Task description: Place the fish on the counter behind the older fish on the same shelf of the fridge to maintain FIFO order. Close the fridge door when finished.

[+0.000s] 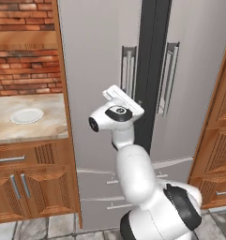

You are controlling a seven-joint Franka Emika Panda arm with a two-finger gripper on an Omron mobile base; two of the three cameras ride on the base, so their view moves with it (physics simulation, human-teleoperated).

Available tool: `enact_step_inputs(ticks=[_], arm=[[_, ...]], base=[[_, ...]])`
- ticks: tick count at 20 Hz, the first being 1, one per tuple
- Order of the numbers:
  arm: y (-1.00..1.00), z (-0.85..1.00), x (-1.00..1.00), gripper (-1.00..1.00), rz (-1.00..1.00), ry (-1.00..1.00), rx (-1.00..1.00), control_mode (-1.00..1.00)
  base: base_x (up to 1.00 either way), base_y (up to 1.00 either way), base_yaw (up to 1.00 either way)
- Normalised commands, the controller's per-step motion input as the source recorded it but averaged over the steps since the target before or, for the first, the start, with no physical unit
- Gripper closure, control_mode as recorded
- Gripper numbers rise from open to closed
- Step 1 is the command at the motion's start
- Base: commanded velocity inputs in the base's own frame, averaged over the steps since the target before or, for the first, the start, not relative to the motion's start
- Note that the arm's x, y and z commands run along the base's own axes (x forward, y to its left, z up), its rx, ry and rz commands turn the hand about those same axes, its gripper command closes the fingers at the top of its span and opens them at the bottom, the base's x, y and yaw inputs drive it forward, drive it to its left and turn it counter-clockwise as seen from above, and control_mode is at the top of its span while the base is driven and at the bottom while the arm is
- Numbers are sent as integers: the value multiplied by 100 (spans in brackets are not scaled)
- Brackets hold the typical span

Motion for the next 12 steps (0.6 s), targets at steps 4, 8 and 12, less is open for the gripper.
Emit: enact_step_inputs(ticks=[4, 8, 12], arm=[[-59, 2, 48, -100, 12, -1, 0, -100], [-58, 0, 52, -100, 11, 0, 0, -100], [-56, 0, 51, -100, 11, 0, 1, -100]], base=[[0, 0, 0], [0, 0, 0], [0, 0, 0]])
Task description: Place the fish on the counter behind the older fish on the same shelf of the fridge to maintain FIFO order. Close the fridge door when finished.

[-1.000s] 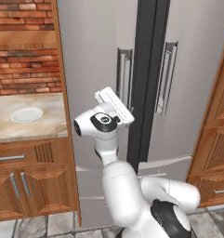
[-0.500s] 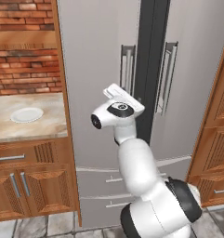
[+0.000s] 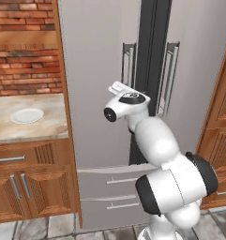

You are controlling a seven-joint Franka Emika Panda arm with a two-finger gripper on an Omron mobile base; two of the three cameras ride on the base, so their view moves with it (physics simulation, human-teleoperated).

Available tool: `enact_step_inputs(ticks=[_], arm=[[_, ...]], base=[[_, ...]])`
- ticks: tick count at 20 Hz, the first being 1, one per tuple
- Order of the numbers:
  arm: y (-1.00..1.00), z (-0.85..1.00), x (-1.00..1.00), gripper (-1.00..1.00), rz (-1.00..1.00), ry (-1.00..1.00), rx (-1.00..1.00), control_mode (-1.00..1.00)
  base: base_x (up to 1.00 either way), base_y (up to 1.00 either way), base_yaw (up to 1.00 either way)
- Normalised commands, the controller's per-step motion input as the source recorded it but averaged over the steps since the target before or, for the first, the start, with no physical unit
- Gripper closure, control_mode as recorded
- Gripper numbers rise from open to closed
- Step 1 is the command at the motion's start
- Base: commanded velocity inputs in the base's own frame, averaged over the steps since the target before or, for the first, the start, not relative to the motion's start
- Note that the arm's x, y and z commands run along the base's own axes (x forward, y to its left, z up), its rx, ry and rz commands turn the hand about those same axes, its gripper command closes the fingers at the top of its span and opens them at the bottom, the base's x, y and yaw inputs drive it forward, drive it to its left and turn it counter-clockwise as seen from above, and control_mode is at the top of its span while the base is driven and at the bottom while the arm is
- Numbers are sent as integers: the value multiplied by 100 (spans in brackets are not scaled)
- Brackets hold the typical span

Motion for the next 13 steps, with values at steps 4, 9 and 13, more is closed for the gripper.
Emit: enact_step_inputs(ticks=[4, 9, 13], arm=[[-51, 0, 47, -100, 10, 0, 2, -100], [-46, 0, 40, -100, 9, 0, 2, -100], [-37, 0, 24, -100, 6, 0, 1, -100]], base=[[0, 0, 0], [0, 0, 0], [0, 0, 0]])
